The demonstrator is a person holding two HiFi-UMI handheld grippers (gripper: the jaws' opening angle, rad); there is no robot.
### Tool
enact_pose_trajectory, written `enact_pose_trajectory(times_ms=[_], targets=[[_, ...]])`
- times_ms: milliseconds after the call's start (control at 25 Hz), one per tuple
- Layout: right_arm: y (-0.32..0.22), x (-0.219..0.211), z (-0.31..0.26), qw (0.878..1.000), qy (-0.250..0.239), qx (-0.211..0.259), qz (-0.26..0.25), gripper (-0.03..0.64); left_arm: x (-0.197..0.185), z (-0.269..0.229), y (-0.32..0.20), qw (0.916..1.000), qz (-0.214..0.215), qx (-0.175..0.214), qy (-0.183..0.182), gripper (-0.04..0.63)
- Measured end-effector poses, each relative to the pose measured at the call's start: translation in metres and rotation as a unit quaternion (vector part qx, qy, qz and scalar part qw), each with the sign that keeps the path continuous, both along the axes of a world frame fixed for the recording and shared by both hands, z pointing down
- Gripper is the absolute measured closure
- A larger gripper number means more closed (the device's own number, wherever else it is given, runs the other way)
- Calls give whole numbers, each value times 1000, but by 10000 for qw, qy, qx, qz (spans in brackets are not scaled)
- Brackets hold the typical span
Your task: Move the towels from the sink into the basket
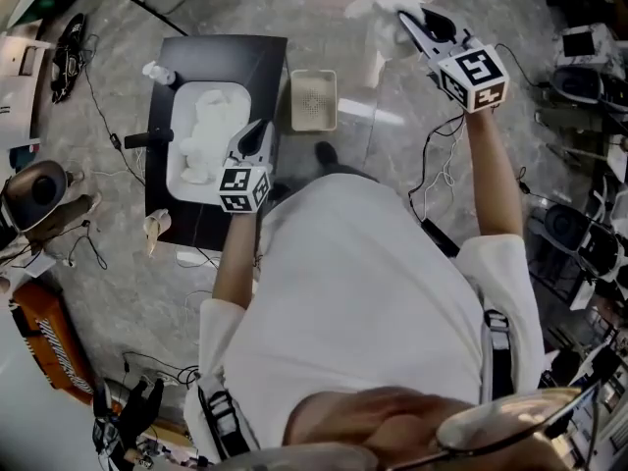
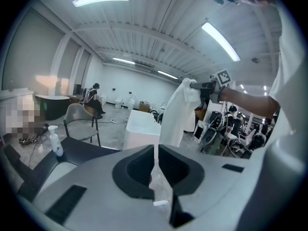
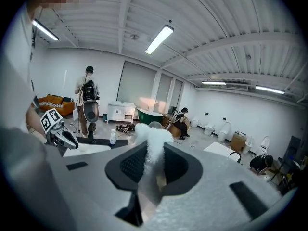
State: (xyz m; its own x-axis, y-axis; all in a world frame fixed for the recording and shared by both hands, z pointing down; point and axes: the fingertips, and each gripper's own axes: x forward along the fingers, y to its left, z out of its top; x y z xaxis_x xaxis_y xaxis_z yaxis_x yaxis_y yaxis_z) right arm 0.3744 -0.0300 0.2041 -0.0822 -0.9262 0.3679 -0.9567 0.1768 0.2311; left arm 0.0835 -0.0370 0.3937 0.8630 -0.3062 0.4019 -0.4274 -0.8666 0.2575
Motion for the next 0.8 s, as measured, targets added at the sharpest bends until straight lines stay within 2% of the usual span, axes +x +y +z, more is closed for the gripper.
enact_pose_trajectory(times_ms=[440, 800], targets=[[-8, 23, 90, 9974, -231, -677, -45, 545, 13, 28, 5, 9991, -85, -272, -300, 565], [-38, -12, 218, 9875, -552, -1364, -561, 543, 25, 81, -3, 9973, -220, -389, -583, 565]])
